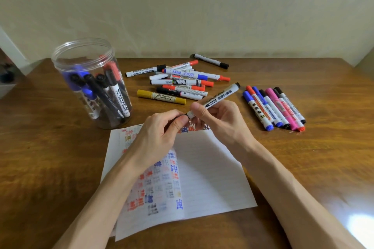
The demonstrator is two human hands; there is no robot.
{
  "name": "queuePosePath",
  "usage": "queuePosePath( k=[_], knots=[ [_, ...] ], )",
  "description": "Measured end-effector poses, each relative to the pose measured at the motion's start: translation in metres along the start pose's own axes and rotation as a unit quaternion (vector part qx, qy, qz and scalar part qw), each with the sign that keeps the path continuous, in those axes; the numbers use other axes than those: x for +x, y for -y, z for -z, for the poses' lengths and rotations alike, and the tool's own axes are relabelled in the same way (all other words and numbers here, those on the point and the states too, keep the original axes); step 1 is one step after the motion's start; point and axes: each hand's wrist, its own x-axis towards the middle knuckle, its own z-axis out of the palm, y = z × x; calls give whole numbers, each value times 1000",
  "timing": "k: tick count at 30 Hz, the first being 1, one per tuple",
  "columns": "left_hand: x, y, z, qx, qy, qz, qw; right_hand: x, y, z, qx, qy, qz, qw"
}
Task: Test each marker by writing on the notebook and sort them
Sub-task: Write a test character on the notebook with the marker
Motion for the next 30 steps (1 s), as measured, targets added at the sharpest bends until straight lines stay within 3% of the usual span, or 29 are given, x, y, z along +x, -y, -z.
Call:
queuePosePath(
  k=[4, 9, 17, 30],
  knots=[
    [3, 12, 18, 16, -57, 36, 998, 9, 0, 41, 43, -127, -11, 991],
    [2, 5, 2, 47, -23, 33, 998, 8, -8, 26, -43, -108, -56, 992],
    [3, 8, 10, 151, -7, 53, 987, 10, -9, 18, -61, -115, -81, 988],
    [-10, 29, 12, -30, -45, 52, 997, 0, 3, -11, -54, -66, -100, 991]
  ],
)
